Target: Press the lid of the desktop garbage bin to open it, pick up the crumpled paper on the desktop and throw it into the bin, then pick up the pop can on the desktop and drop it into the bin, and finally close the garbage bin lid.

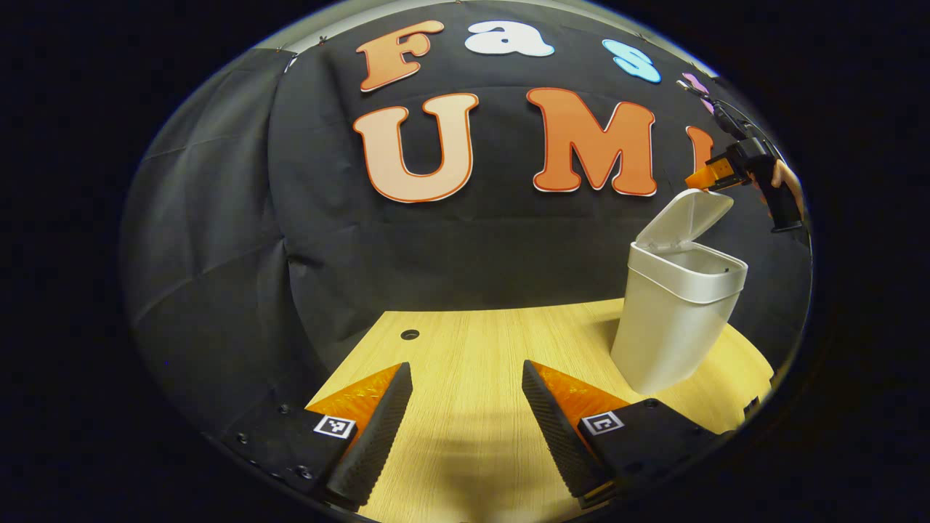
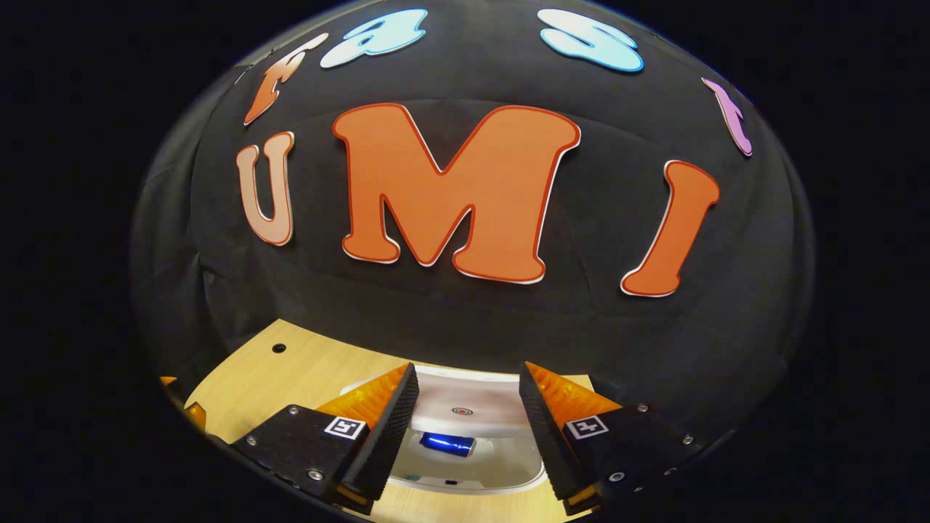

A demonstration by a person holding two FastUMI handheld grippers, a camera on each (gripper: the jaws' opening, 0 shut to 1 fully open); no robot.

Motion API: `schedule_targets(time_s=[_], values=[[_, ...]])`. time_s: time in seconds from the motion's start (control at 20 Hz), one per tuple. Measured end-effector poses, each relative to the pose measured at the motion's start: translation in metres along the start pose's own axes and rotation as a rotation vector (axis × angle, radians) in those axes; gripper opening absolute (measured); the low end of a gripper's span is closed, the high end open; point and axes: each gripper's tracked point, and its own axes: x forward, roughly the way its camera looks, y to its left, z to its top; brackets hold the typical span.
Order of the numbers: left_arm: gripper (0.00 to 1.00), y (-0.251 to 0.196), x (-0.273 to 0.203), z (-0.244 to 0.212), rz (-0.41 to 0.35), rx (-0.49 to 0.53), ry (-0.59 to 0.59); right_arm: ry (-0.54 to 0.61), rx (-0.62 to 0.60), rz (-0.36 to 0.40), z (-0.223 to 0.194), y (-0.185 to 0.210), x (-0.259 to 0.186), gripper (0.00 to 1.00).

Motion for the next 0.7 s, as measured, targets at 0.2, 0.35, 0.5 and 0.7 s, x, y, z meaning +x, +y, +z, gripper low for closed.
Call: schedule_targets(time_s=[0.2, 0.35, 0.5, 0.7], values=[[0.97, -0.009, 0.002, -0.001, -0.038, 0.009, 0.005, 0.047, 0.009, -0.003, -0.022, 0.001, -0.011, 0.85], [0.97, -0.013, 0.002, -0.002, -0.06, 0.02, 0.007, 0.081, 0.031, -0.008, -0.037, 0.001, -0.015, 0.85], [0.97, -0.017, 0.003, -0.002, -0.077, 0.027, 0.011, 0.13, 0.052, -0.007, -0.057, 0.004, -0.018, 0.85], [0.97, -0.02, 0.002, -0.004, -0.091, 0.033, 0.017, 0.195, 0.055, -0.004, -0.082, 0.009, -0.019, 0.85]])
